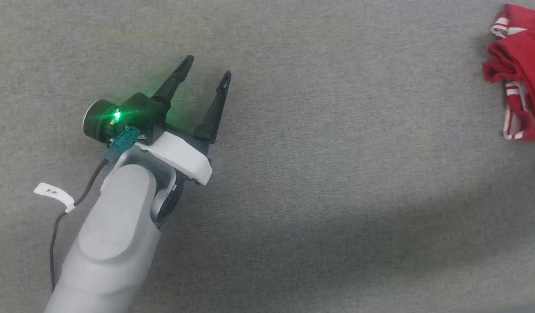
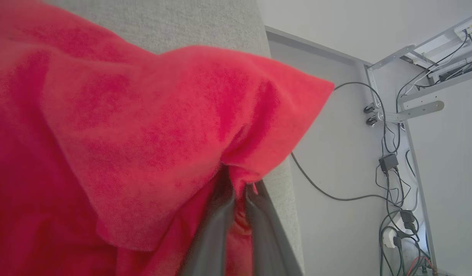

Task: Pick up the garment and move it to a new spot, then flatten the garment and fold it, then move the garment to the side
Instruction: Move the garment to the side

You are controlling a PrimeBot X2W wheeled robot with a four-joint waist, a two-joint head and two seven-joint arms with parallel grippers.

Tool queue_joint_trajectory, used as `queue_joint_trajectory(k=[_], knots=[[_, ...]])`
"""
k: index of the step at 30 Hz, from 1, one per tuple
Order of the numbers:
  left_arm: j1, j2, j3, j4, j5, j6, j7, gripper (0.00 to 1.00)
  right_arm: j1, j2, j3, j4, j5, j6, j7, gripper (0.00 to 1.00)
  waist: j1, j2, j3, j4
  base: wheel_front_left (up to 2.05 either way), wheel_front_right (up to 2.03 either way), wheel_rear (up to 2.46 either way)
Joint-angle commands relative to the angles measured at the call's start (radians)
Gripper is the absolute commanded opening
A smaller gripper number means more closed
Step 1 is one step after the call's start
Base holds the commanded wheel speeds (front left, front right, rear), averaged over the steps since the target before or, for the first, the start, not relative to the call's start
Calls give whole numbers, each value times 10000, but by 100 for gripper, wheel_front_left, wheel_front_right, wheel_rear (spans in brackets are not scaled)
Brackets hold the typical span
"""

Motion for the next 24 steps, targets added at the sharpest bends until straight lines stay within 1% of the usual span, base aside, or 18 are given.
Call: queue_joint_trajectory(k=[1,3,4,5,6,8,12,15,20,21,24], knots=[[-9,178,83,172,1,1,-18,100,-225,77,29,312,71,-15,-171,0,0,0,24,97,0,0,0],[11,182,110,166,-20,1,-4,100,-379,113,104,591,46,-15,-309,0,0,0,7,155,0,0,0],[28,177,152,149,-38,1,-4,100,-486,111,109,727,42,-15,-376,16,0,0,-15,178,0,0,0],[65,162,182,127,-56,1,-6,100,-554,93,139,856,-4,-15,-421,37,0,0,-55,200,0,0,0],[112,142,200,111,-63,1,-6,100,-622,102,165,977,3,-15,-455,47,0,0,-111,225,0,0,0],[221,110,271,73,-100,1,-6,100,-777,127,144,1171,127,-15,-504,100,0,0,-252,260,0,0,0],[429,87,476,11,-172,-1,-9,100,-950,147,284,1341,341,-15,-493,100,0,0,-628,313,0,0,0],[674,73,582,17,-230,-1,-9,100,-935,260,318,1232,712,-15,-638,100,0,0,-977,383,0,0,0],[1131,35,773,33,-401,-1,-9,100,-495,496,468,694,1627,-15,-1035,100,0,0,-1720,585,0,0,0],[1131,35,773,33,-401,-1,-9,100,-495,496,468,694,1627,-15,-1035,100,0,0,-1720,585,0,0,0],[1496,65,918,16,-534,-1,-10,100,-56,675,790,172,2082,-15,-1374,100,0,0,-2230,721,0,0,0]])
